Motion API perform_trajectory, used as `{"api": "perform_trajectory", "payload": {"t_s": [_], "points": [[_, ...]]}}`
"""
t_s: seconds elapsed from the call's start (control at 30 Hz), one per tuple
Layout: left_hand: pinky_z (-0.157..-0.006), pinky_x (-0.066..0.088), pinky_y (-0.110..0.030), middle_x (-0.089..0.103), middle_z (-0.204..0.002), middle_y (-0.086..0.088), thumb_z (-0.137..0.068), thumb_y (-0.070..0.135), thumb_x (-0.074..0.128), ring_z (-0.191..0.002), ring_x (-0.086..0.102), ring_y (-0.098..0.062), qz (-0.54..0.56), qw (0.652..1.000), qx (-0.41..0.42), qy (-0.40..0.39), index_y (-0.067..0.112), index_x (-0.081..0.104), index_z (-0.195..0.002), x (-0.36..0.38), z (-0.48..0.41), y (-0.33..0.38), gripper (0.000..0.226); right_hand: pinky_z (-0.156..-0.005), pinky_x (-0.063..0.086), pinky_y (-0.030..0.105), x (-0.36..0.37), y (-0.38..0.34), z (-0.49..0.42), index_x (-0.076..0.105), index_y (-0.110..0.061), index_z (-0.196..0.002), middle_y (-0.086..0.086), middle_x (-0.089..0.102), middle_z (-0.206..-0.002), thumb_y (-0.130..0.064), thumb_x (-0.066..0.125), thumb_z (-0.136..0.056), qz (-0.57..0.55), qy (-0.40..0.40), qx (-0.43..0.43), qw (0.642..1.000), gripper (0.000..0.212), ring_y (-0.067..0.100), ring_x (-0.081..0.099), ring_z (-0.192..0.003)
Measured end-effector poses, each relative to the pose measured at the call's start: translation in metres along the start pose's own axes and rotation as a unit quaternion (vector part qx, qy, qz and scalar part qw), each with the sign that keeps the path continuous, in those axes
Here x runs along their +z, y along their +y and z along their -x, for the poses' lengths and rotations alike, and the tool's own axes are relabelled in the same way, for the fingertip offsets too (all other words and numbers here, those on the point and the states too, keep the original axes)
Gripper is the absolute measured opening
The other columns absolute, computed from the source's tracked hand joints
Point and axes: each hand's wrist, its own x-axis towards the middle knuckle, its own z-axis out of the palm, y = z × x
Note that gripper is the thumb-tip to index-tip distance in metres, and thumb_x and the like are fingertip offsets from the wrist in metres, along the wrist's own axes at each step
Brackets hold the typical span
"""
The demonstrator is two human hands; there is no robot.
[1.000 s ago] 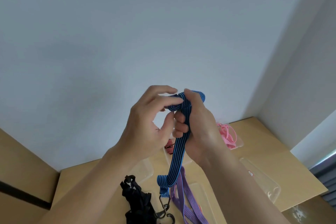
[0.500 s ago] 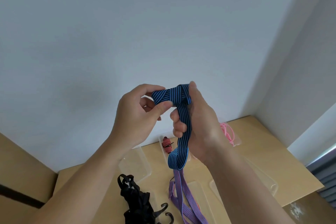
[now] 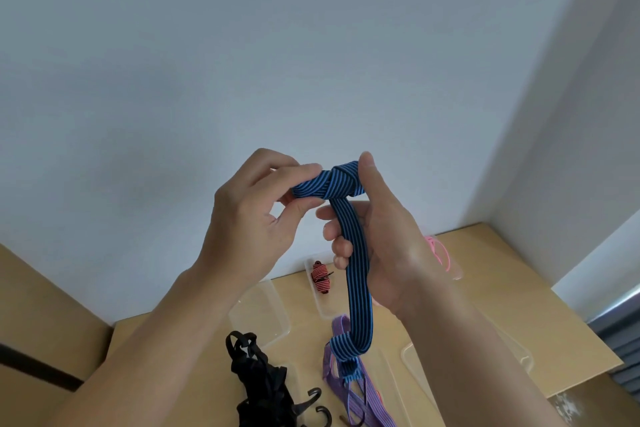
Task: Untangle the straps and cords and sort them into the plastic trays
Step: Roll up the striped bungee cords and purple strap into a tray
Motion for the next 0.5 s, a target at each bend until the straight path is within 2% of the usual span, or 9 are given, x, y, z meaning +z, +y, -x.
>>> {"api": "perform_trajectory", "payload": {"t_s": [0.1,0.17,0.2,0.23,0.3,0.33,0.37,0.43,0.5], "points": [[-0.07,0.054,-0.031,0.066,-0.099,-0.014,-0.085,0.0,0.08,-0.082,0.063,-0.016,-0.02,0.998,0.05,-0.011,0.001,0.076,-0.107,-0.001,0.001,0.0,0.022,-0.05,0.04,0.029,0.003,0.0,-0.002,0.071,-0.006,-0.091,0.007,0.059,-0.065,-0.067,0.051,-0.092,0.015,0.007,-0.015,1.0,0.064,0.016,0.044,-0.048],[-0.073,0.054,-0.029,0.065,-0.103,-0.013,-0.087,0.002,0.079,-0.084,0.065,-0.018,0.003,0.998,0.052,-0.026,0.002,0.075,-0.108,-0.002,0.002,0.0,0.022,-0.053,0.04,0.031,0.005,0.001,-0.004,0.072,-0.008,-0.089,0.007,0.058,-0.065,-0.056,0.049,-0.098,0.013,0.006,-0.039,0.999,0.053,0.017,0.044,-0.049],[-0.076,0.054,-0.028,0.064,-0.105,-0.011,-0.087,0.006,0.078,-0.087,0.066,-0.019,0.05,0.998,0.016,-0.035,0.004,0.073,-0.111,-0.002,0.003,0.001,0.024,-0.054,0.041,0.033,0.006,0.002,-0.005,0.072,-0.008,-0.088,0.007,0.058,-0.064,-0.052,0.048,-0.099,0.017,0.007,-0.056,0.998,0.051,0.017,0.044,-0.05],[-0.078,0.055,-0.026,0.063,-0.108,-0.008,-0.088,0.015,0.076,-0.089,0.067,-0.019,0.122,0.99,-0.058,-0.045,0.009,0.07,-0.114,-0.003,0.003,0.004,0.028,-0.056,0.041,0.034,0.007,0.004,-0.006,0.071,-0.008,-0.088,0.007,0.058,-0.064,-0.05,0.048,-0.1,0.025,0.01,-0.074,0.997,0.05,0.018,0.045,-0.05],[-0.077,0.056,-0.027,0.066,-0.104,-0.001,-0.086,0.037,0.072,-0.081,0.07,-0.019,0.261,0.926,-0.266,-0.064,0.017,0.067,-0.115,-0.006,0.0,0.011,0.035,-0.06,0.041,0.037,0.009,0.007,-0.006,0.071,-0.008,-0.086,0.008,0.06,-0.064,-0.049,0.047,-0.101,0.052,0.019,-0.107,0.993,0.05,0.019,0.046,-0.05],[-0.072,0.056,-0.03,0.069,-0.096,-0.001,-0.087,0.044,0.072,-0.074,0.07,-0.02,0.293,0.891,-0.339,-0.073,0.018,0.069,-0.111,-0.007,-0.002,0.013,0.036,-0.061,0.042,0.037,0.009,0.008,-0.005,0.07,-0.008,-0.085,0.008,0.062,-0.065,-0.05,0.046,-0.101,0.07,0.025,-0.122,0.99,0.051,0.019,0.047,-0.051],[-0.067,0.055,-0.033,0.07,-0.087,-0.001,-0.089,0.047,0.073,-0.068,0.068,-0.022,0.304,0.87,-0.378,-0.082,0.016,0.071,-0.105,-0.008,-0.004,0.013,0.036,-0.062,0.043,0.036,0.01,0.009,-0.005,0.069,-0.008,-0.083,0.008,0.063,-0.065,-0.05,0.045,-0.102,0.091,0.031,-0.136,0.986,0.052,0.019,0.048,-0.051],[-0.061,0.053,-0.035,0.069,-0.073,-0.001,-0.089,0.04,0.07,-0.063,0.066,-0.021,0.314,0.854,-0.404,-0.097,0.011,0.074,-0.096,-0.009,-0.006,0.014,0.03,-0.061,0.044,0.034,0.009,0.011,-0.005,0.067,-0.003,-0.081,0.007,0.063,-0.064,-0.049,0.04,-0.104,0.124,0.042,-0.156,0.979,0.058,0.019,0.05,-0.053],[-0.06,0.054,-0.032,0.07,-0.075,0.0,-0.09,0.027,0.072,-0.062,0.067,-0.02,0.3,0.865,-0.392,-0.085,0.01,0.074,-0.099,-0.008,-0.007,0.017,0.019,-0.063,0.043,0.038,0.01,0.015,-0.007,0.068,0.0,-0.083,0.008,0.063,-0.064,-0.05,0.038,-0.104,0.121,0.049,-0.158,0.979,0.062,0.02,0.05,-0.053]]}}
